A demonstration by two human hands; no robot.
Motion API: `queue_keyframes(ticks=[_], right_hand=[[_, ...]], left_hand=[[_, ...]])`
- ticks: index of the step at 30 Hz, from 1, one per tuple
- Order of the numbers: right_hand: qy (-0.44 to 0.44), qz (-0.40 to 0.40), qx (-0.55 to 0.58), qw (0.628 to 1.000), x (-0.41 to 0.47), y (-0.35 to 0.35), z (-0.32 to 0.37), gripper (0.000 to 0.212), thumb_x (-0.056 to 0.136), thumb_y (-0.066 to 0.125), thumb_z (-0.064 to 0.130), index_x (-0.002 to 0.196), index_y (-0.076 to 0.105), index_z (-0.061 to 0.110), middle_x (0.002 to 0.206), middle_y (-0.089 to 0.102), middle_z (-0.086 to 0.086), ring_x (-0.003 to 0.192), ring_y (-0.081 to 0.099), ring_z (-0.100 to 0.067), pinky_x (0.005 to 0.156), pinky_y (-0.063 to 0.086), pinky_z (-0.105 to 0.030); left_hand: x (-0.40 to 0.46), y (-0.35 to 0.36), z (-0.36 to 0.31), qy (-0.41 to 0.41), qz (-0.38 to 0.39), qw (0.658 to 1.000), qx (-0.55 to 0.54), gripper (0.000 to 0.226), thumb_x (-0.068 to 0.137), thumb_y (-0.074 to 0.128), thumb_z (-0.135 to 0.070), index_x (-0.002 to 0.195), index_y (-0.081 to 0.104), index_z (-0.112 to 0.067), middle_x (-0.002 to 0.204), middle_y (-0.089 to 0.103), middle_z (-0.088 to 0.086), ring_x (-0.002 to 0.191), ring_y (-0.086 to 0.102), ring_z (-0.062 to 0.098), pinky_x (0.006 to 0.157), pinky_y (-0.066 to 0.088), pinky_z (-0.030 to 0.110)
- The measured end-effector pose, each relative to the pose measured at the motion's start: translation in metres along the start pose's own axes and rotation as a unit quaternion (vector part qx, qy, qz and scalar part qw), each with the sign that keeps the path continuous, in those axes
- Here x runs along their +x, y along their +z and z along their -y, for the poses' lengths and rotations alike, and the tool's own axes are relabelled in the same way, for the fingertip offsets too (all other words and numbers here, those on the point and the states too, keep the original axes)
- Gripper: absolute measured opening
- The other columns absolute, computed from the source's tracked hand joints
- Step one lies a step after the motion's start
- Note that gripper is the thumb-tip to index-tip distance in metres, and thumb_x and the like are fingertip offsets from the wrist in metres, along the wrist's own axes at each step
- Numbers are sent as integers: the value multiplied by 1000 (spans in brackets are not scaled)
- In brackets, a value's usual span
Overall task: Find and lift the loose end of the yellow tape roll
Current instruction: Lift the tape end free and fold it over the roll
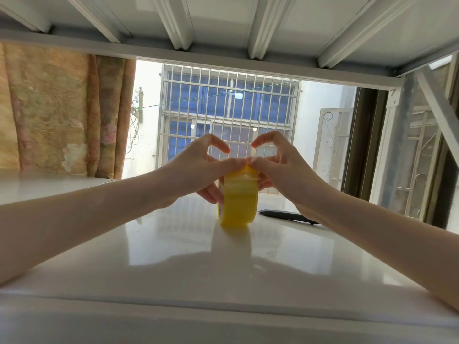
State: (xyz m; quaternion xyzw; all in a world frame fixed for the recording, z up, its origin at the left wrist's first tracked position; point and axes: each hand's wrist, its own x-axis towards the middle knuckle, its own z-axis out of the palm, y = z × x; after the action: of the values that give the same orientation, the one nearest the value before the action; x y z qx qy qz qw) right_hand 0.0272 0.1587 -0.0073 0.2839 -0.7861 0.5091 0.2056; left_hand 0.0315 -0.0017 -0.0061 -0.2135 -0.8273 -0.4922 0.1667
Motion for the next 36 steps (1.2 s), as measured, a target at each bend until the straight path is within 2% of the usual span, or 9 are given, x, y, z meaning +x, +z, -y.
queue_keyframes(ticks=[4, 8, 11, 16, 21, 26, 32, 34, 36], right_hand=[[7, -3, -8, 1000, 0, 1, -1, 18, 91, 52, 25, 104, 40, 26, 74, 62, 1, 56, 63, -8, 55, 54, -16], [25, 34, -9, 999, 0, 3, 2, 30, 88, 52, 35, 112, 36, 25, 85, 62, 3, 74, 65, -15, 64, 56, -21], [22, 53, -5, 998, 0, 2, 2, 34, 88, 54, 27, 116, 35, 23, 90, 63, -2, 79, 64, -18, 70, 56, -26], [29, 65, 18, 997, 1, -1, -1, 21, 95, 42, 13, 113, 41, 25, 90, 58, -3, 73, 61, -16, 64, 55, -22], [46, 52, 66, 995, 3, -2, 0, 30, 95, 30, 6, 108, 52, 21, 89, 62, -6, 74, 64, -21, 65, 56, -25], [41, 58, 80, 994, 4, -4, 0, 35, 91, 31, 1, 94, 57, 25, 84, 64, -7, 70, 65, -19, 64, 56, -25], [36, 70, 66, 995, 2, -6, -1, 33, 91, 32, 3, 97, 56, 25, 87, 64, -9, 69, 65, -19, 64, 56, -26], [35, 73, 64, 995, 2, -6, 1, 31, 92, 32, 5, 100, 54, 24, 88, 63, -8, 69, 65, -19, 66, 56, -26], [32, 77, 65, 994, 1, -5, 2, 30, 92, 31, 6, 101, 54, 24, 89, 62, -8, 69, 64, -20, 68, 57, -27]], left_hand=[[1, -1, 0, 1, 0, 1000, -12, 34, 85, 59, -36, 111, 43, -22, 77, 68, 2, 47, 67, 14, 44, 54, 22], [2, -5, 3, 1, -10, 1000, -26, 31, 86, 58, -35, 111, 45, -23, 77, 68, 2, 47, 67, 13, 46, 55, 22], [1, -8, 4, 1, -20, 999, -39, 27, 87, 57, -31, 110, 46, -21, 73, 66, 1, 46, 66, 12, 43, 53, 20], [-1, -7, 3, 9, -10, 998, -53, 23, 90, 55, -26, 111, 48, -19, 75, 69, 5, 51, 69, 17, 51, 58, 26], [0, -9, 6, 20, -7, 999, -34, 11, 94, 48, -21, 103, 55, -20, 77, 67, 2, 51, 68, 15, 57, 59, 27], [2, -11, 10, 17, 29, 996, -78, 39, 94, 27, -4, 104, 63, -17, 71, 70, 6, 53, 69, 19, 56, 59, 28], [6, -22, 12, -11, 171, 977, -129, 41, 67, 55, -12, 107, 61, -18, 82, 73, 3, 67, 70, 19, 74, 59, 34], [5, -24, 11, -11, 183, 978, -102, 39, 71, 70, -18, 108, 59, -23, 86, 73, -1, 72, 71, 18, 74, 58, 30], [4, -23, 11, -2, 156, 986, -52, 40, 70, 69, -31, 108, 57, -28, 89, 72, -3, 74, 71, 16, 72, 59, 27]])
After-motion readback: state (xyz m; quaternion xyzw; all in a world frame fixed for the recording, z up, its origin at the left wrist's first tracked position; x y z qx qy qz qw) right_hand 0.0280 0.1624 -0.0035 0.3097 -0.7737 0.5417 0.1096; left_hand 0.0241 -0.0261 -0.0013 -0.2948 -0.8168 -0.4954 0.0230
